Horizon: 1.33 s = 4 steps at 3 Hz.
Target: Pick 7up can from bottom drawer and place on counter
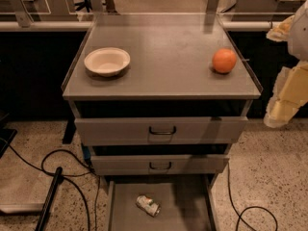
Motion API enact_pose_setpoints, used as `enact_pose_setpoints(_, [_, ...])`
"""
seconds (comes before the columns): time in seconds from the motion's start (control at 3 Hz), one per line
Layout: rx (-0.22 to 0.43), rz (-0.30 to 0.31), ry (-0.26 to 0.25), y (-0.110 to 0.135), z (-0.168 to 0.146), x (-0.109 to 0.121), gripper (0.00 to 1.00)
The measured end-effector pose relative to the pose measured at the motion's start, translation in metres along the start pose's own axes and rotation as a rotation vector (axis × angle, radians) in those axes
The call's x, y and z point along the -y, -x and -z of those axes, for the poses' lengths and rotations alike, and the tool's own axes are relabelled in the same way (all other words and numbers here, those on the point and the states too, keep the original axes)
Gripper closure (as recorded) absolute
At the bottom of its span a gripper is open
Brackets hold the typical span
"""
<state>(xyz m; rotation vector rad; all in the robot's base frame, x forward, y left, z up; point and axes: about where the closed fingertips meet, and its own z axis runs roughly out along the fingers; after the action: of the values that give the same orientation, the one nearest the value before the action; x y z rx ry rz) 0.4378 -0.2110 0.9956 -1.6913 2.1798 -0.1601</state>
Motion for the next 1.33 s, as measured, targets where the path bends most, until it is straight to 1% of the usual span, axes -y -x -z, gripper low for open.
enact_pose_setpoints(0.33, [0.000, 0.000, 0.000, 0.000, 0.000, 0.000, 0.00])
enact_pose_setpoints(0.67, [0.013, 0.001, 0.006, 0.003, -0.008, -0.006, 0.00])
enact_pose_setpoints(1.0, [0.063, -0.030, 0.013, 0.026, -0.029, -0.040, 0.00])
enact_pose_setpoints(1.33, [0.088, -0.047, 0.096, 0.042, -0.087, -0.083, 0.00])
